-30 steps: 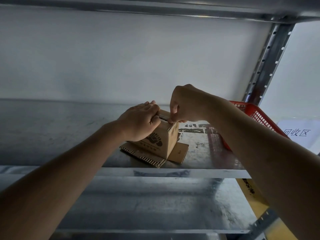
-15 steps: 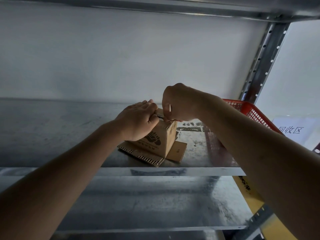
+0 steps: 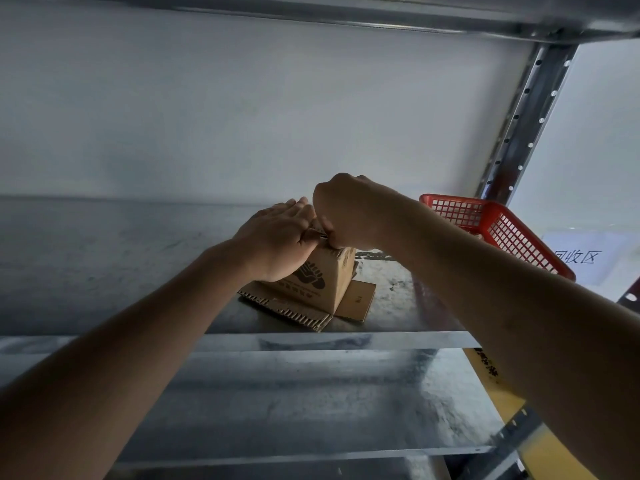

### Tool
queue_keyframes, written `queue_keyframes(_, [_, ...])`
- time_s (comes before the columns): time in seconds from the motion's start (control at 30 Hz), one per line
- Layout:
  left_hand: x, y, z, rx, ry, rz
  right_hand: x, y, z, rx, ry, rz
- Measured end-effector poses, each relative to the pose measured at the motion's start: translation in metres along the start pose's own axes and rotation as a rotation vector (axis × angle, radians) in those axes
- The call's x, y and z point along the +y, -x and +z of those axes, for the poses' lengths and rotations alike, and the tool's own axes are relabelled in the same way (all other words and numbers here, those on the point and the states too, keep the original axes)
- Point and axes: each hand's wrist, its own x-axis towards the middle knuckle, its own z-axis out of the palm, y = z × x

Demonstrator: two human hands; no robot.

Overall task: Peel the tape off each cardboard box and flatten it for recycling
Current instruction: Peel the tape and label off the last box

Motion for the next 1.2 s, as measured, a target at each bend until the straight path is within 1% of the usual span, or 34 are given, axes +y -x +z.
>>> queue_keyframes(0.13, [-0.002,0.0,0.001,0.007,0.002,0.013,-0.002,-0.001,-0.001,0.005,0.008,-0.034])
queue_keyframes(0.3, [-0.004,0.0,0.003,0.056,0.019,0.032,0.009,0.002,-0.004,-0.024,-0.064,0.043])
queue_keyframes(0.5, [-0.007,-0.004,0.006,0.057,-0.01,0.027,0.018,0.023,0.011,0.099,-0.199,0.106])
queue_keyframes(0.57, [-0.008,-0.005,0.007,0.057,-0.02,0.026,0.019,0.033,0.015,0.12,-0.247,0.124])
queue_keyframes(0.67, [-0.008,-0.005,0.007,0.052,-0.033,0.031,0.014,0.044,0.013,0.104,-0.313,0.191])
queue_keyframes(0.73, [-0.006,-0.003,0.007,0.049,-0.035,0.034,0.007,0.043,0.01,0.083,-0.297,0.257])
queue_keyframes(0.8, [-0.005,-0.001,0.006,0.047,-0.025,0.034,-0.003,0.039,0.009,0.115,-0.237,0.317])
queue_keyframes(0.87, [-0.005,0.0,0.007,0.045,-0.021,0.03,-0.013,0.035,0.009,0.127,-0.192,0.343])
queue_keyframes(0.97, [-0.004,0.001,0.008,0.04,-0.027,0.017,-0.025,0.031,0.009,0.122,-0.141,0.33])
queue_keyframes(1.07, [-0.004,0.0,0.007,0.042,-0.024,0.025,-0.023,0.03,0.007,0.106,-0.162,0.323])
queue_keyframes(1.2, [-0.008,-0.003,0.007,0.06,0.0,0.036,0.005,0.033,0.016,0.114,-0.265,0.299])
